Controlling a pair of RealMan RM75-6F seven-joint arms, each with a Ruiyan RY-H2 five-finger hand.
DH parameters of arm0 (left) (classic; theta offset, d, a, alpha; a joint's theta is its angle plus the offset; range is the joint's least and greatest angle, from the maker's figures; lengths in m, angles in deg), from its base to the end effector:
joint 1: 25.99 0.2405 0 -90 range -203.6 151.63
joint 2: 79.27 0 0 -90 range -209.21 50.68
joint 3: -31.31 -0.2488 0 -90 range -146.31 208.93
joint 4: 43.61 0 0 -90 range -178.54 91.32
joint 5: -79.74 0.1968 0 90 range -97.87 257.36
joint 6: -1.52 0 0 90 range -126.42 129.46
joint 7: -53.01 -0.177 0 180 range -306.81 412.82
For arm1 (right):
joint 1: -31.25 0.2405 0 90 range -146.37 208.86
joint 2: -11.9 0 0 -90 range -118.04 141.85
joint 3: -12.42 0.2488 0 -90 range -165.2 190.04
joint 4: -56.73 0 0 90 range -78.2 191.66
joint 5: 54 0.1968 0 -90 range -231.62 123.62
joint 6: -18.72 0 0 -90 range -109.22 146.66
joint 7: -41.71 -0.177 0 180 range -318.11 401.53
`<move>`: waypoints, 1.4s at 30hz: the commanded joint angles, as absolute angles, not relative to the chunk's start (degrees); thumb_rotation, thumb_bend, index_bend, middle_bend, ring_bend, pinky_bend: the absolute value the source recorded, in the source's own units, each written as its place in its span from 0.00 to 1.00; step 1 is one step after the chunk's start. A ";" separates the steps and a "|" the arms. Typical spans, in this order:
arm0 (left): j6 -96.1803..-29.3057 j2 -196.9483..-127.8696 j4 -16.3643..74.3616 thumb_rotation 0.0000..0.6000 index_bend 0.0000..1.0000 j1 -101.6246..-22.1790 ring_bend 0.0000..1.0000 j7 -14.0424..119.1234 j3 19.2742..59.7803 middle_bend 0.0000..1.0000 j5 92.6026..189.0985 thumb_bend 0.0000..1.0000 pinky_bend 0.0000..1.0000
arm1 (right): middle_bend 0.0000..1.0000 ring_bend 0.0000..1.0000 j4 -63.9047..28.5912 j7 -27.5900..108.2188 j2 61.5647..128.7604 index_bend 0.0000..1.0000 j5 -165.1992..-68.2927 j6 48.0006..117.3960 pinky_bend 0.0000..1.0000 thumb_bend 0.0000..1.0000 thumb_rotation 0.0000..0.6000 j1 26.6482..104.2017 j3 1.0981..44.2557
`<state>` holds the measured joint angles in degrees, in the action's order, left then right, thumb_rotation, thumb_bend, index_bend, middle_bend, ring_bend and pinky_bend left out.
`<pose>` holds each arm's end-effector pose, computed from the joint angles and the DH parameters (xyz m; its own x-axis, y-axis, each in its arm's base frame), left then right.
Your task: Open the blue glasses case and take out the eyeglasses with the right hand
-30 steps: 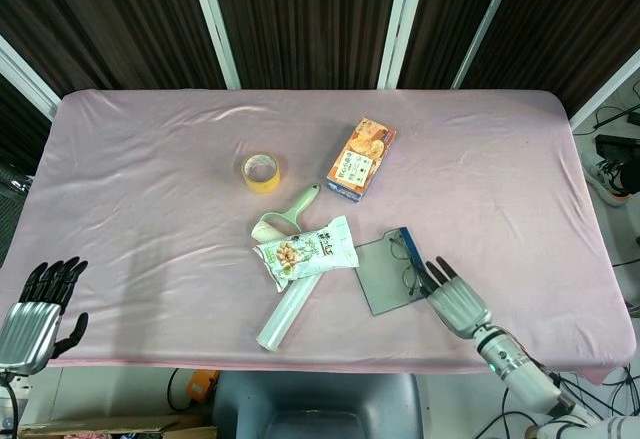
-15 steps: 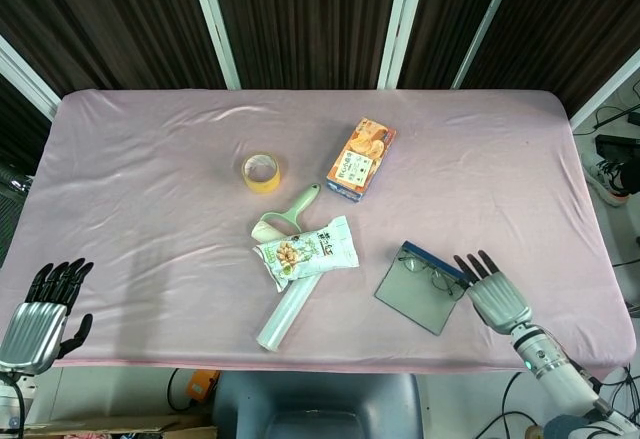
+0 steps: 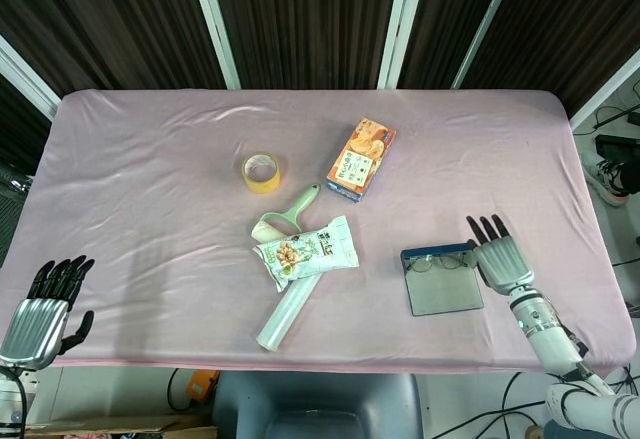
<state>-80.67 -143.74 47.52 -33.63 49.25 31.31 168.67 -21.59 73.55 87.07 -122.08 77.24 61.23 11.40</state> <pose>-0.2926 0.2161 0.1480 0.4798 0.0737 0.8743 0.8753 -0.1076 -0.4714 -0.2968 -0.3273 0.0681 0.8384 -0.2319 0.4932 -0.5417 -0.2542 0.8012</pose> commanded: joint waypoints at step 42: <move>-81.15 -143.37 47.57 1.00 0.00 -33.33 0.07 49.61 30.93 0.04 169.23 0.42 0.05 | 0.00 0.00 -18.01 73.72 93.79 0.57 -118.62 70.82 0.00 0.56 1.00 66.60 15.97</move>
<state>-81.15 -143.37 47.57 -33.33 49.61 30.92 169.24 -18.00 73.73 93.79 -118.61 70.83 66.60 15.97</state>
